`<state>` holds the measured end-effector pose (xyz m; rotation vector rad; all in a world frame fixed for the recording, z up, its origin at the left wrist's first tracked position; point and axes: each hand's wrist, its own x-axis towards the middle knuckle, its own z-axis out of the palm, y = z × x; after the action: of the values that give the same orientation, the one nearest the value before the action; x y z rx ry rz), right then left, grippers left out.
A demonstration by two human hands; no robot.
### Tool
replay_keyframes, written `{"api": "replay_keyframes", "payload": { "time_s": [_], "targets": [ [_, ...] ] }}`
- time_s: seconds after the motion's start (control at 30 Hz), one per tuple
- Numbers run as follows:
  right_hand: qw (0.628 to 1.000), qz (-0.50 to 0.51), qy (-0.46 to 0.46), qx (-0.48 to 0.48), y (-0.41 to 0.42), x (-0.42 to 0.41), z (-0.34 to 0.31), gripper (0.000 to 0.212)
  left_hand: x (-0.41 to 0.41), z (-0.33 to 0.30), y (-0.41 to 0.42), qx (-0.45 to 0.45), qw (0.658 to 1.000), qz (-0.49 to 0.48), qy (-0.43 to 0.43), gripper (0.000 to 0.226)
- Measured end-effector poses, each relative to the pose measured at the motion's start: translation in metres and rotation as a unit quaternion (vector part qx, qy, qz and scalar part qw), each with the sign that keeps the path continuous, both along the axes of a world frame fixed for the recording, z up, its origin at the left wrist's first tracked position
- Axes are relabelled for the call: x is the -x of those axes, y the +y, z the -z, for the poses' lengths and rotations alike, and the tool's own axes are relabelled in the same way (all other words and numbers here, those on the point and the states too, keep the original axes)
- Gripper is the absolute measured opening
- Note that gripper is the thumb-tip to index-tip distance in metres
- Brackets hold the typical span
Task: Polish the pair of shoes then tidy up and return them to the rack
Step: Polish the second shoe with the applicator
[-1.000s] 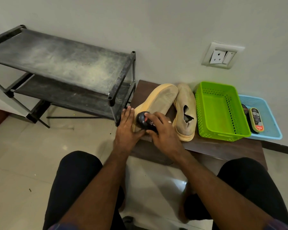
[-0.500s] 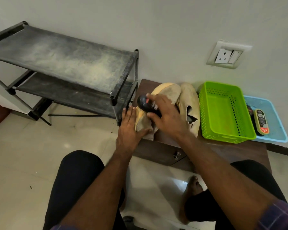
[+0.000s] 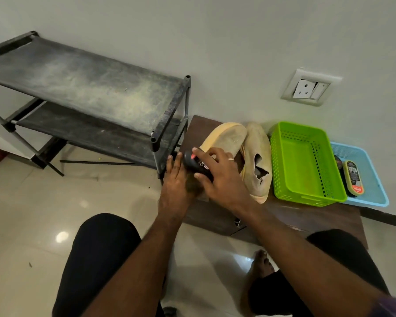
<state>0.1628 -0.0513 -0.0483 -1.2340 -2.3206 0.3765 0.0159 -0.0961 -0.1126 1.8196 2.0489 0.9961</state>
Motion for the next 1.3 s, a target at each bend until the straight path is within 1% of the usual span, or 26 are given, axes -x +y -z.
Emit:
{"api": "replay_keyframes", "payload": {
  "time_s": [0.07, 0.17, 0.27, 0.33, 0.37, 0.4, 0.47, 0.5, 0.53, 0.57, 0.6, 0.67, 0.73, 0.8, 0.87, 0.93, 0.97, 1.0, 1.07, 1.1, 1.17, 1.23, 1.3],
  "targets": [
    [0.999, 0.039, -0.011, -0.025, 0.010, -0.003, 0.002, 0.060, -0.003, 0.001, -0.002, 0.003, 1.000, 0.009, 0.019, 0.093],
    [0.987, 0.124, -0.084, -0.062, 0.068, -0.009, -0.010, 0.059, -0.006, -0.003, -0.003, 0.035, 0.998, 0.019, 0.047, 0.099],
    [0.968, 0.213, -0.135, 0.002, 0.126, -0.026, -0.025, 0.055, -0.004, -0.007, -0.002, 0.047, 0.998, 0.010, 0.038, 0.101],
    [0.959, 0.257, -0.113, 0.048, 0.140, -0.039, -0.029, 0.055, -0.003, -0.007, -0.001, 0.047, 0.998, 0.007, 0.029, 0.101],
    [0.963, 0.251, -0.083, 0.050, 0.136, -0.039, -0.029, 0.056, -0.002, -0.006, -0.001, 0.044, 0.999, 0.006, 0.021, 0.100],
    [0.973, 0.223, -0.045, 0.035, 0.123, -0.036, -0.026, 0.056, -0.002, -0.005, 0.000, 0.042, 0.999, 0.002, 0.012, 0.098],
    [0.993, 0.120, 0.020, 0.006, 0.078, -0.019, -0.016, 0.059, -0.001, -0.003, 0.000, 0.019, 1.000, -0.004, 0.007, 0.095],
    [0.997, 0.071, 0.024, -0.003, 0.051, -0.010, -0.010, 0.060, -0.001, -0.001, 0.001, 0.002, 1.000, -0.005, 0.010, 0.094],
    [0.999, 0.043, 0.017, -0.014, 0.031, -0.005, -0.002, 0.061, -0.001, 0.002, 0.000, -0.007, 1.000, -0.005, 0.013, 0.094],
    [0.999, 0.045, 0.018, -0.025, 0.023, -0.003, 0.003, 0.061, -0.001, 0.003, -0.001, -0.010, 1.000, -0.005, 0.014, 0.095],
    [0.996, 0.075, 0.029, -0.024, 0.026, 0.000, 0.004, 0.061, -0.001, 0.004, -0.001, -0.009, 1.000, -0.004, 0.016, 0.096],
    [0.983, 0.173, 0.052, 0.026, 0.048, 0.004, -0.001, 0.060, 0.001, 0.000, 0.001, 0.008, 1.000, 0.001, 0.015, 0.101],
    [0.970, 0.213, 0.073, 0.086, 0.071, 0.007, -0.010, 0.063, 0.003, -0.008, 0.001, 0.042, 0.999, 0.006, -0.008, 0.110],
    [0.968, 0.210, 0.082, 0.108, 0.076, 0.011, -0.018, 0.065, 0.005, -0.015, 0.001, 0.064, 0.997, 0.005, -0.031, 0.122],
    [0.970, 0.201, 0.094, 0.097, 0.062, 0.012, -0.027, 0.063, 0.006, -0.017, -0.001, 0.078, 0.996, 0.018, -0.027, 0.135],
    [0.973, 0.193, 0.101, 0.070, 0.035, 0.013, -0.033, 0.061, 0.006, -0.016, -0.003, 0.089, 0.995, 0.041, -0.011, 0.143],
    [0.977, 0.178, 0.102, 0.053, 0.018, 0.014, -0.030, 0.060, 0.007, -0.015, -0.003, 0.092, 0.995, 0.048, -0.012, 0.143],
    [0.982, 0.153, 0.103, 0.039, 0.002, 0.015, -0.025, 0.060, 0.007, -0.013, -0.003, 0.089, 0.995, 0.048, -0.017, 0.138],
    [0.990, 0.103, 0.084, 0.045, -0.026, 0.016, -0.009, 0.061, 0.007, -0.010, -0.004, 0.064, 0.997, 0.037, -0.012, 0.115],
    [0.992, 0.095, 0.070, 0.052, -0.033, 0.015, -0.001, 0.062, 0.007, -0.009, -0.004, 0.048, 0.998, 0.033, 0.001, 0.103],
    [0.992, 0.104, 0.042, 0.053, -0.034, 0.011, 0.008, 0.064, 0.007, -0.008, -0.003, 0.030, 0.999, 0.029, 0.028, 0.090],
    [0.994, 0.101, -0.008, 0.043, -0.033, 0.008, 0.010, 0.065, 0.010, -0.009, 0.001, 0.047, 0.998, 0.021, 0.041, 0.083],
    [0.992, 0.095, -0.074, 0.042, -0.032, -0.002, 0.012, 0.065, 0.012, -0.014, 0.004, 0.070, 0.997, 0.017, 0.029, 0.087]
  ]
}}
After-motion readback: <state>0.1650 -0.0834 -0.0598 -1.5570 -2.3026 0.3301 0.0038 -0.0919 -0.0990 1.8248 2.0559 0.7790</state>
